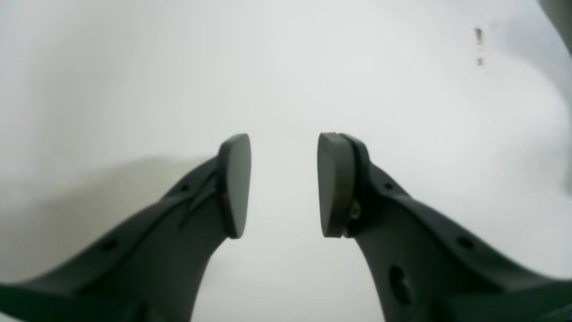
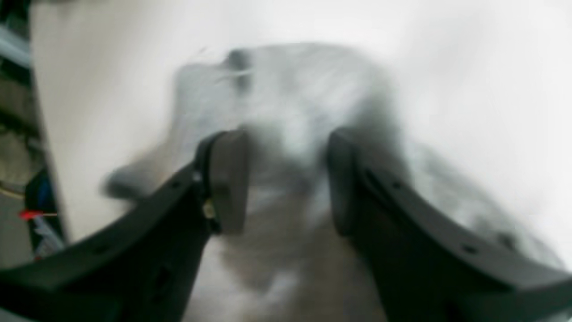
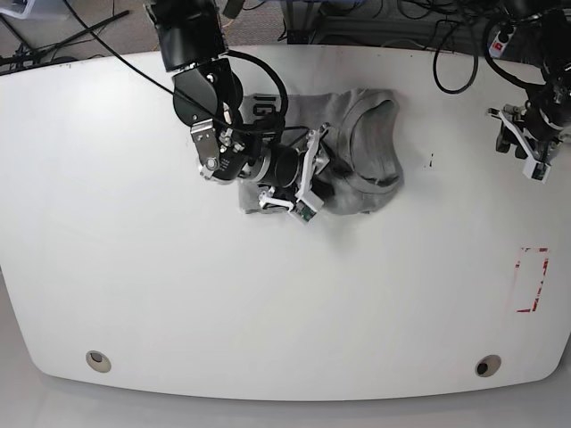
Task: Fold the T-shirt properly
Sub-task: 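Release the right gripper and grasp the folded bundle edge with the left gripper, then flip the folded bundle over with the left gripper, lettering side up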
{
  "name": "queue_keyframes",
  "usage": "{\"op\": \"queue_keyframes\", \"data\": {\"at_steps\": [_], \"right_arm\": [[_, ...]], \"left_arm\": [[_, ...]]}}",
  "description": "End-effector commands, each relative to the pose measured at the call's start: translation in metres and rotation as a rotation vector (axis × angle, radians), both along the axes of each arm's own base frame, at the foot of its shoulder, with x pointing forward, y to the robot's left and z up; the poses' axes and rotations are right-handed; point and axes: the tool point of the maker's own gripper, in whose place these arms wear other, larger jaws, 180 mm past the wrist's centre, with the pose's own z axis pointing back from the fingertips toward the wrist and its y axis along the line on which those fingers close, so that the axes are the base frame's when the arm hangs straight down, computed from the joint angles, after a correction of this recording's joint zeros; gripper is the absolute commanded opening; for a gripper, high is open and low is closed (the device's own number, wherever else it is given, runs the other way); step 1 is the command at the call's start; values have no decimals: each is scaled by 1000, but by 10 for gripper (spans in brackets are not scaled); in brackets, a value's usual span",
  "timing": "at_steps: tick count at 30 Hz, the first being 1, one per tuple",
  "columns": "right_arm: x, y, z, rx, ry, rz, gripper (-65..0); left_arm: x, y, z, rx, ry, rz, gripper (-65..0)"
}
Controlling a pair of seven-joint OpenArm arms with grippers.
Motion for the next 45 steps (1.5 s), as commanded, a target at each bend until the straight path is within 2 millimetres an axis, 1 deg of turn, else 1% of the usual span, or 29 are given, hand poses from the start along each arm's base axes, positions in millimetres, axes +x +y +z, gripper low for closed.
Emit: {"op": "queue_keyframes", "data": {"at_steps": [1, 2, 3, 5, 6, 7, 9, 12, 16, 17, 18, 20, 22, 23, 24, 26, 29, 31, 33, 35, 39, 41, 43, 45], "right_arm": [[23, -5, 9, 18, -23, -28, -380], [28, -8, 15, 38, -31, -43, -379], [35, -15, 25, 58, -46, -66, -379], [43, -32, 33, 53, -58, -98, -373], [46, -43, 37, 48, -61, -118, -373], [51, -55, 44, 47, -71, -140, -374], [58, -74, 54, 38, -98, -174, -374], [63, -100, 62, 2, -130, -210, -377], [64, -125, 55, -68, -135, -221, -380], [62, -131, 51, -85, -129, -223, -382], [57, -135, 45, -97, -117, -224, -382], [54, -139, 41, -106, -107, -225, -382], [53, -140, 37, -125, -105, -226, -382], [52, -143, 34, -147, -105, -225, -382], [52, -143, 30, -165, -102, -224, -382], [52, -150, 15, -218, -81, -233, -382], [57, -153, 0, -202, -73, -258, -382], [57, -155, -13, -184, -50, -274, -382], [62, -161, -22, -170, -31, -294, -382], [65, -167, -29, -161, -12, -314, -382], [65, -189, -30, -193, -18, -329, -382], [67, -191, -23, -199, -44, -326, -382], [63, -191, -21, -201, -52, -320, -382], [62, -194, -14, -215, -79, -314, -382]], "left_arm": [[8, -2, 13, 34, -47, -12, -418], [8, -6, 13, 38, -48, -16, -418], [10, -15, 12, 40, -49, -32, -418], [13, -29, 14, 43, -60, -63, -418], [16, -40, 15, 43, -67, -92, -418], [19, -57, 17, 30, -81, -128, -418], [23, -78, 19, 14, -97, -173, -418], [26, -116, 20, -12, -111, -250, -418], [24, -169, 12, -51, -100, -350, -418], [18, -186, 6, -58, -79, -386, -418], [11, -198, -1, -64, -56, -410, -418], [3, -216, -7, -74, -34, -444, -418], [0, -233, -9, -84, -29, -467, -418], [-3, -238, -12, -91, -20, -473, -418], [-5, -240, -13, -94, -13, -475, -418], [-9, -246, -15, -108, -7, -476, -418], [-10, -250, -16, -121, -4, -472, -418], [-12, -250, -21, -124, 9, -471, -418], [-13, -246, -27, -123, 30, -466, -418], [-9, -235, -31, -92, 41, -475, -418], [-4, -219, -39, -55, 66, -479, -418], [-2, -209, -43, -31, 81, -481, -418], [2, -199, -45, -7, 91, -483, -418], [9, -189, -45, 16, 93, -482, -418]]}}
